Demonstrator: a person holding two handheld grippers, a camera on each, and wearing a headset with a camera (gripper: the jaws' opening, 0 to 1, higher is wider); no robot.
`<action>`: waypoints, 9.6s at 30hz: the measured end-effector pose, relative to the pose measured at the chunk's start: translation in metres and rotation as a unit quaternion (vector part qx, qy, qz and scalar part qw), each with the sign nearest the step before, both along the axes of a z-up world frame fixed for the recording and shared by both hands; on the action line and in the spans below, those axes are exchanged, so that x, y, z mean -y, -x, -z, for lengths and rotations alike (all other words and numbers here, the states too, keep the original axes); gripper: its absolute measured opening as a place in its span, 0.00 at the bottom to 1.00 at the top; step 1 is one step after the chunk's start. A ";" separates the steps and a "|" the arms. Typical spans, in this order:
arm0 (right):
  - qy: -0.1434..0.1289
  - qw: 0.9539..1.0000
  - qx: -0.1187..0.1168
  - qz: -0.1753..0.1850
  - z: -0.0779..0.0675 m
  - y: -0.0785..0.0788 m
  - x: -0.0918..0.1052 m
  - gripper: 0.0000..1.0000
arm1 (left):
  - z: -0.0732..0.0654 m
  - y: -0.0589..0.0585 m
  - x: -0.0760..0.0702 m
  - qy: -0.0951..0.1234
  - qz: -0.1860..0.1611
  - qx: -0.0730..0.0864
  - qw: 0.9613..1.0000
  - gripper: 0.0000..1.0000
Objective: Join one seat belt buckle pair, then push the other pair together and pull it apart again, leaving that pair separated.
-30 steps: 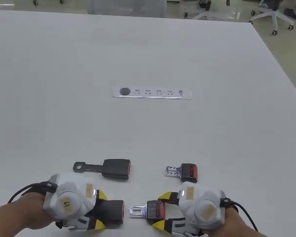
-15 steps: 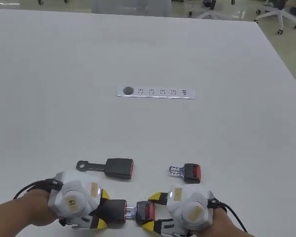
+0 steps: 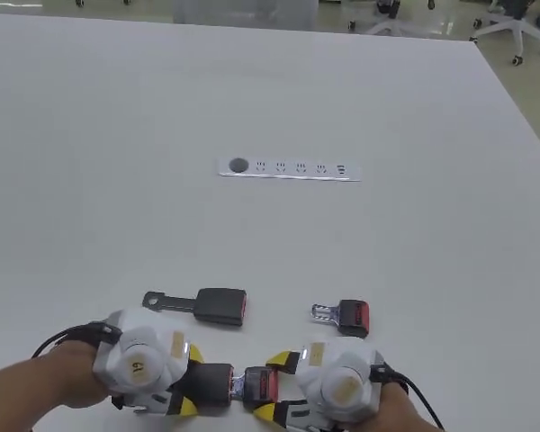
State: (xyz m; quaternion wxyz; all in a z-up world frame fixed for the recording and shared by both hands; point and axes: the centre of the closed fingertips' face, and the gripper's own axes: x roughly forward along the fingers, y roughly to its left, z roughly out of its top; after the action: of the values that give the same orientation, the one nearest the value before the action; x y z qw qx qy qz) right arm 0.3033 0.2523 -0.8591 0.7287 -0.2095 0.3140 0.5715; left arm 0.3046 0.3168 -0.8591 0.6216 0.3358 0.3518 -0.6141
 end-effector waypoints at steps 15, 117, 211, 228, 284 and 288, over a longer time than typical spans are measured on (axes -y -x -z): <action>0.011 1.000 -0.011 0.013 0.000 -0.002 -0.007 0.35 | 0.000 0.000 0.000 -0.004 0.004 0.001 1.000 0.34; -0.098 0.993 0.002 -0.068 -0.003 0.000 -0.003 0.32 | -0.001 0.000 -0.009 0.076 0.039 -0.011 0.996 0.32; -0.023 0.997 0.007 0.069 -0.032 -0.101 0.119 0.77 | -0.043 -0.109 0.010 0.092 -0.064 0.036 0.993 0.71; 0.017 0.999 -0.048 0.001 -0.001 -0.099 0.140 0.62 | -0.006 -0.113 0.010 0.072 -0.030 0.009 0.997 0.55; -0.004 0.998 -0.012 -0.059 -0.003 -0.107 0.106 0.35 | -0.006 -0.112 0.017 0.072 -0.014 0.006 0.997 0.34; -0.006 0.998 -0.011 -0.061 -0.003 -0.109 0.096 0.35 | -0.006 -0.112 0.017 0.069 -0.014 0.006 0.997 0.34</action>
State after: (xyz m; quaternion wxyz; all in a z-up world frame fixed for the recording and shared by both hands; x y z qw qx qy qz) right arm 0.4128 0.1563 -0.8564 0.6904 -0.2175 0.3052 0.6187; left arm 0.4169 0.3000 -0.8534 0.6539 0.2906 0.3095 -0.6262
